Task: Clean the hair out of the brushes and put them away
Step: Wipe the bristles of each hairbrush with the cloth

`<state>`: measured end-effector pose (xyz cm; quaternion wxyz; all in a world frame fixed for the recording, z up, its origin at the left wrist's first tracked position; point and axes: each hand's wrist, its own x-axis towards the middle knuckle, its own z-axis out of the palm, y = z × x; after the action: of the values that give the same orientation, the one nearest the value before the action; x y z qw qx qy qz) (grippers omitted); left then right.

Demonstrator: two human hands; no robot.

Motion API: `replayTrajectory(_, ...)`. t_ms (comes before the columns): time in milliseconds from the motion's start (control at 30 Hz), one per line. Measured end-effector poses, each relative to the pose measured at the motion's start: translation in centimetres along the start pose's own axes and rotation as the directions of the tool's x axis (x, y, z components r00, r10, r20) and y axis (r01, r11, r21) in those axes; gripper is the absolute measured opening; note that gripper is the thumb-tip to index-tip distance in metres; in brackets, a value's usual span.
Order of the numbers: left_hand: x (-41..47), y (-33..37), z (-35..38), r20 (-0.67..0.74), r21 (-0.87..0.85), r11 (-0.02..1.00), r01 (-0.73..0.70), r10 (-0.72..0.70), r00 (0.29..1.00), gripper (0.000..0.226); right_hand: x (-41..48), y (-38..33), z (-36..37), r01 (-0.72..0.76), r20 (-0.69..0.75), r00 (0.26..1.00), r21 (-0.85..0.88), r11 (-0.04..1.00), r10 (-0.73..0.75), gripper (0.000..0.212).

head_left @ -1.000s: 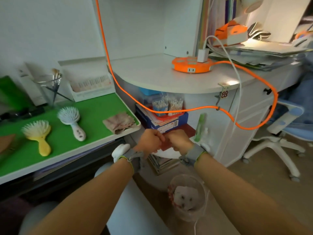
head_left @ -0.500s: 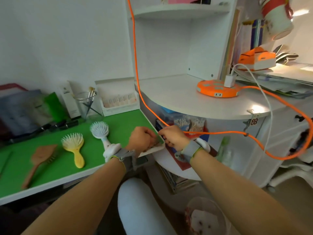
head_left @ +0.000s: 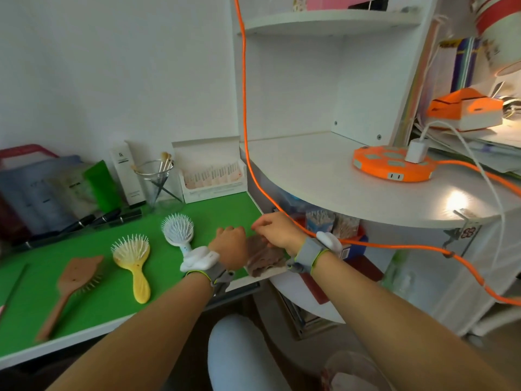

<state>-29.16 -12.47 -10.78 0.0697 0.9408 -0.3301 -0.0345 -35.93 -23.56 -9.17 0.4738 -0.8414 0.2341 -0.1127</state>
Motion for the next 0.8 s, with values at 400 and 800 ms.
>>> replayTrajectory(400,-0.6,-0.2,-3.5,-0.026,-0.519,0.855,0.002,-0.017,1.000,0.017,0.8,-1.5,0.6,0.095,0.158,0.984,-0.069,0.993,-0.083,0.033)
replayTrajectory(800,-2.1,-2.4,-7.1,-0.004,-0.924,0.381,0.039,-0.112,0.994,0.019,1.2,-6.0,0.1,-0.132,-0.032,0.986,0.446,0.885,0.163,0.020)
